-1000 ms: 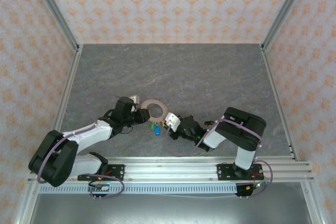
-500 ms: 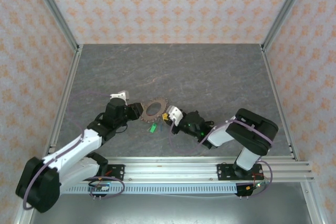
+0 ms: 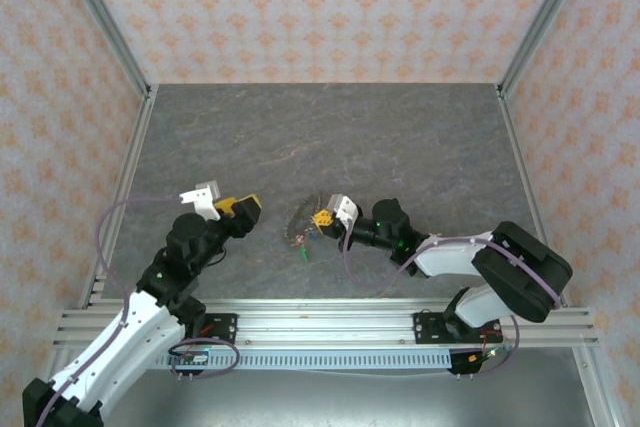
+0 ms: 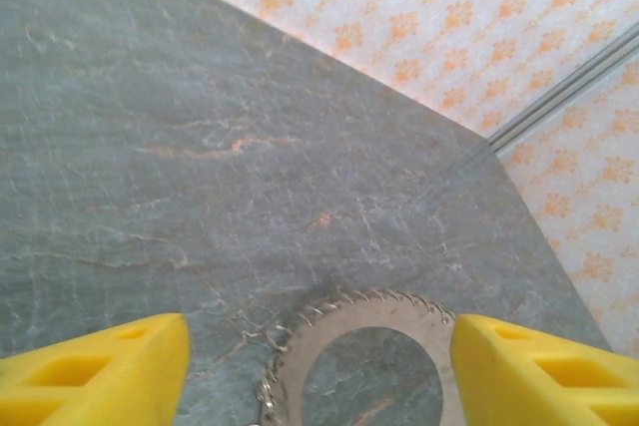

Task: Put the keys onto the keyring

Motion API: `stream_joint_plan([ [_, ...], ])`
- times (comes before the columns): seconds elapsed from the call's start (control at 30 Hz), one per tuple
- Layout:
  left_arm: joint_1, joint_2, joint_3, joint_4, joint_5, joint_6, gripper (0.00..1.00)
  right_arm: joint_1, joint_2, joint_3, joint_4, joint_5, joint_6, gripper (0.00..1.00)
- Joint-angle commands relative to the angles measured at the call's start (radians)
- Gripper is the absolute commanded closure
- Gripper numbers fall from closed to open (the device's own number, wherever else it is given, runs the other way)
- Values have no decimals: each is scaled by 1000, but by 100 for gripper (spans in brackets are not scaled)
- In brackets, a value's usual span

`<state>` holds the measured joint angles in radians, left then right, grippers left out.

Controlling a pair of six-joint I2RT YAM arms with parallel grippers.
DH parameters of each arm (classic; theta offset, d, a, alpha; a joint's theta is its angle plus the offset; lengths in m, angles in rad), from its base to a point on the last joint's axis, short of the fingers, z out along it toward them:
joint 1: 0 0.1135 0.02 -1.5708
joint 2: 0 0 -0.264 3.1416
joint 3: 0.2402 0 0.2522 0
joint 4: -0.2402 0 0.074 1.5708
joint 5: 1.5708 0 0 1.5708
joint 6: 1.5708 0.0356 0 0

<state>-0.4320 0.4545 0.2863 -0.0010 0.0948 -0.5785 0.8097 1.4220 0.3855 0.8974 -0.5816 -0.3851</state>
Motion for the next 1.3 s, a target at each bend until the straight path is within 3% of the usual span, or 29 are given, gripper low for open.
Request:
stream_joint_plan([
  [0.0, 1, -94, -45, 3, -37, 39, 25, -4, -46, 26, -59, -90, -51, 100],
  [0.17, 1, -148, -65, 10, 33, 118, 27, -4, -83, 55, -179, -147, -154, 100],
  [0.33, -35, 3, -56, 120, 113, 145, 39, 8, -79, 126, -353, -140, -303, 100],
  [0.5, -140, 168, -47, 267, 162, 319, 38, -11, -21, 141, -267, -210, -257, 100],
  [0.6, -160, 246, -45, 321, 210, 441, 41, -35, 24, 155, -251, -275, -231, 100],
  [0.77, -159, 312, -61, 421, 269, 608, 61, -77, 61, 170, -239, -374, -199, 100],
  [0.9, -158, 355, -63, 455, 257, 687, 62, -108, 55, 172, -242, -404, -201, 100],
  [1.13, -154, 559, 16, 492, 441, 752, 62, -134, 60, 196, -260, -429, -219, 100],
  [1.27, -154, 678, 80, 518, 529, 784, 69, -139, 55, 214, -297, -437, -242, 100],
])
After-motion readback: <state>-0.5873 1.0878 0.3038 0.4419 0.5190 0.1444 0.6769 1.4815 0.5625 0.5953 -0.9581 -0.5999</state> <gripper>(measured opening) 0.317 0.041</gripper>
